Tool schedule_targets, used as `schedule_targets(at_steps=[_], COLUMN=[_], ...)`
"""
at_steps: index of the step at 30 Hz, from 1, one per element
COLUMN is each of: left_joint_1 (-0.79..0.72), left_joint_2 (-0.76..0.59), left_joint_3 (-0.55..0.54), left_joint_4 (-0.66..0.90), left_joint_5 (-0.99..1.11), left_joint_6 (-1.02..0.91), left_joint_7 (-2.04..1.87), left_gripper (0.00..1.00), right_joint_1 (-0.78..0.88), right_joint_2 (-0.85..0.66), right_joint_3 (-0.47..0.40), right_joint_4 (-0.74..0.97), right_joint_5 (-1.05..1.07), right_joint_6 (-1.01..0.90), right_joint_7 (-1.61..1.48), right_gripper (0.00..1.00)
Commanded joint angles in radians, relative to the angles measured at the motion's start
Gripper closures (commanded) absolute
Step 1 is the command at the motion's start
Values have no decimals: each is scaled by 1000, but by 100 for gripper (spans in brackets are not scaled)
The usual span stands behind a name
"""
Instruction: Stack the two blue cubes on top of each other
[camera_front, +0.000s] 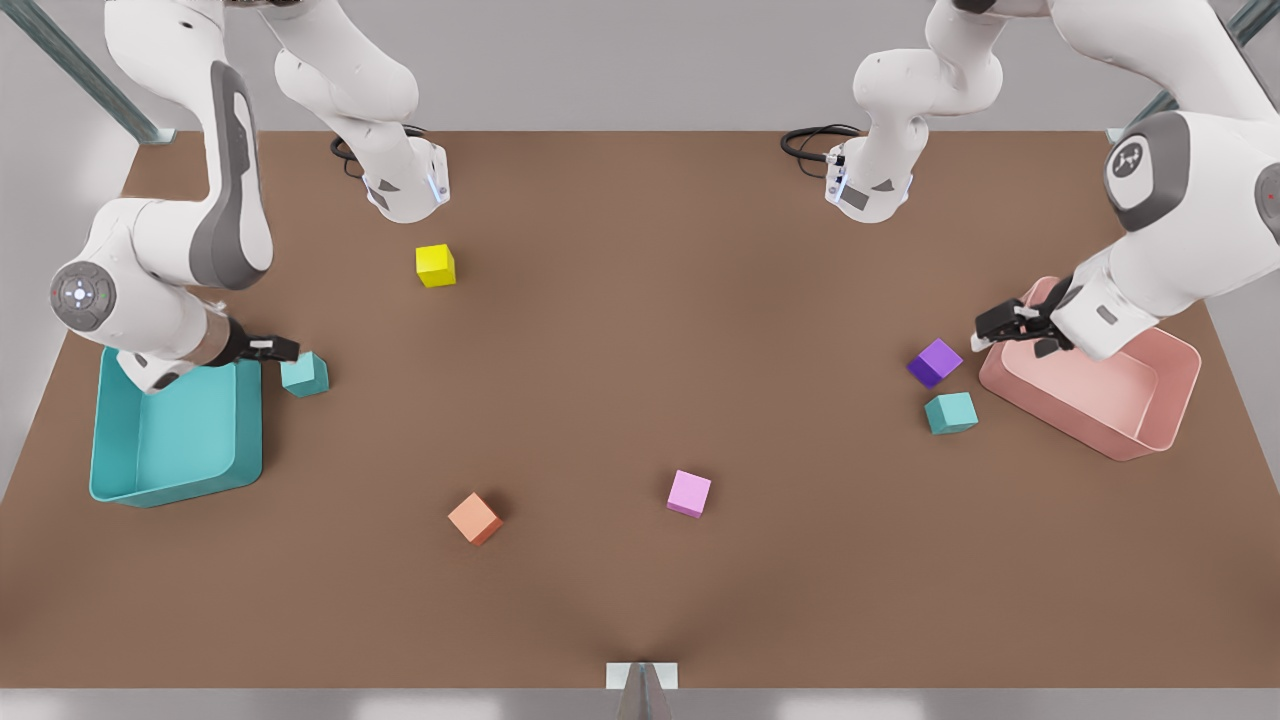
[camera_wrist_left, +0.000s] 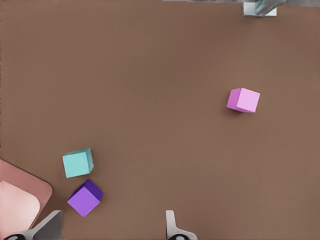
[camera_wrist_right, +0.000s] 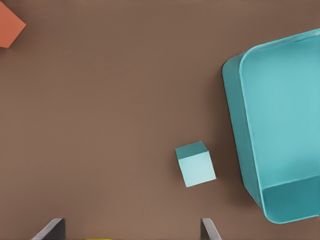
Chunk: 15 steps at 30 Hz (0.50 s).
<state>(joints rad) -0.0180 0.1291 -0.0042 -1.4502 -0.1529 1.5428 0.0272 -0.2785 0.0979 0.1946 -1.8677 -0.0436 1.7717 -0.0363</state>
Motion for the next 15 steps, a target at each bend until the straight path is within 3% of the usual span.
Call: schedule_targets(at_steps=[1,3,8,12,15], left_joint_1=[1,-10,6,-14,-54], left_joint_2=[0,0,30,175,199], left_joint_3=[0,-2,-10,-10,-11], left_joint_4=[1,2,-7,5,7], left_joint_5=[9,10,33,79,127], left_joint_6=[80,80,51,137,169], left_joint_7=[19,20,66,54,53], left_gripper=[0,0,0,0,0], right_joint_1=[-39,-50,-36,-39,-51], right_joint_2=[11,42,71,65,37], right_joint_3=[0,0,14,16,17], right_joint_4=[1,-24,-31,-84,-142], right_joint_5=[-22,-22,-48,-48,-48], right_joint_6=[130,227,259,265,299], right_joint_7=[-106,-160,-162,-260,-333], right_gripper=[0,0,0,0,0])
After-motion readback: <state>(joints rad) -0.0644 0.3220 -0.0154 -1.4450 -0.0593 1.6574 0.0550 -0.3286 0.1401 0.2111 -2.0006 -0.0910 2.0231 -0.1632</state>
